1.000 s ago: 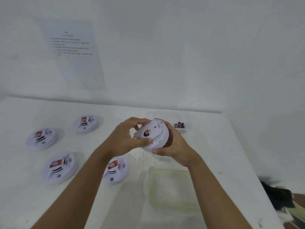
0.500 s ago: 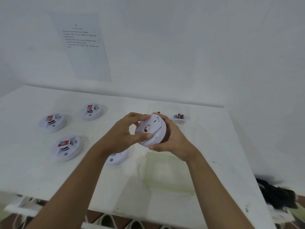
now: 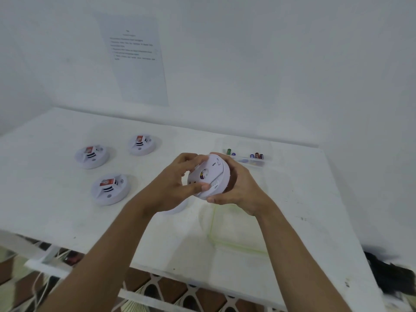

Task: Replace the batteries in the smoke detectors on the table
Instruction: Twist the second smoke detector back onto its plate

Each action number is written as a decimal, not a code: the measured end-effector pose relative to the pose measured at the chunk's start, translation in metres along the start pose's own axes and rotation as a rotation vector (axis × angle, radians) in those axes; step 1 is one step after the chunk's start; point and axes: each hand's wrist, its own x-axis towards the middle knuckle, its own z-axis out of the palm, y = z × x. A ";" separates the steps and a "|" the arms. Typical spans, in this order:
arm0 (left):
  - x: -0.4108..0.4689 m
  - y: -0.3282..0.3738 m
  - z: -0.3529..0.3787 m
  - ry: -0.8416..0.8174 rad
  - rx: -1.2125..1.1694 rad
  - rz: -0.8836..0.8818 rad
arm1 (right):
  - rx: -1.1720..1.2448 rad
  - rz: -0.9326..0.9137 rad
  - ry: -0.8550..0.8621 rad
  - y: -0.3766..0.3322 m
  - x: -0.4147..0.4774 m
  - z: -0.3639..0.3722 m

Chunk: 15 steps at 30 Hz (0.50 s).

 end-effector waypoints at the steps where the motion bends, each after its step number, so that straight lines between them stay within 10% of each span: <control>1: -0.001 -0.002 -0.002 -0.007 0.006 0.006 | -0.007 0.000 -0.001 0.000 0.002 0.002; 15: -0.004 -0.037 -0.060 -0.173 0.027 0.047 | 0.026 0.024 -0.033 -0.001 0.042 0.045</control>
